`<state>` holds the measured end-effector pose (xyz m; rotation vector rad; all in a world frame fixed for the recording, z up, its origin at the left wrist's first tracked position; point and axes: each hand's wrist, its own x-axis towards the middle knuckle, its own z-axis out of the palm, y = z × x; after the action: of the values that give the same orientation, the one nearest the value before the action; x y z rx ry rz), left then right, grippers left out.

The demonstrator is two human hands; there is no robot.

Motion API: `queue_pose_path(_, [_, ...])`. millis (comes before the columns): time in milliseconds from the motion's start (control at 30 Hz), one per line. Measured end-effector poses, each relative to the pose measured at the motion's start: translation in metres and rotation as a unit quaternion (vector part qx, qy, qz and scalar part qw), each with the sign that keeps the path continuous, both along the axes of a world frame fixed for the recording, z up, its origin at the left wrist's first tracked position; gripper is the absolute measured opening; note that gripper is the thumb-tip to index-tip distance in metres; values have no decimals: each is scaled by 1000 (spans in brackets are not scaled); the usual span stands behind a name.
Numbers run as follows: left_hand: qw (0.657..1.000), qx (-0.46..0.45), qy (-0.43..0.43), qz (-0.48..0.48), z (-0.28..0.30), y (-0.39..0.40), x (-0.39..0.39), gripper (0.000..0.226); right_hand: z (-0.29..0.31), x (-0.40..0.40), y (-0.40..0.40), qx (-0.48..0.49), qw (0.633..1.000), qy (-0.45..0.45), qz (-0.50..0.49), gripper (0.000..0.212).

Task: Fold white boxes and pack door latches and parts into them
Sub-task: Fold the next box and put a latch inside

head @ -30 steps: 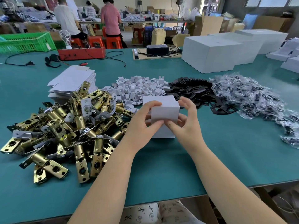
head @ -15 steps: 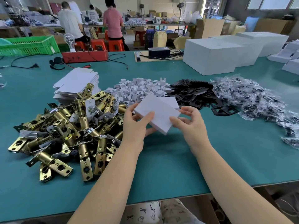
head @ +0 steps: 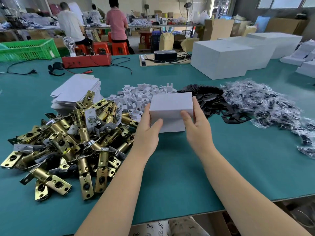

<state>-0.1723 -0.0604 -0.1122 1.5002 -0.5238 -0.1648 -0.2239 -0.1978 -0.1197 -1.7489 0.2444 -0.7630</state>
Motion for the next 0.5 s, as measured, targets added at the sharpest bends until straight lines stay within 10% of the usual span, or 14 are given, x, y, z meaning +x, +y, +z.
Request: queue_pose_path(500, [998, 57, 13, -7, -13, -3, 19, 63, -16, 15, -4, 47, 997, 37, -46, 35])
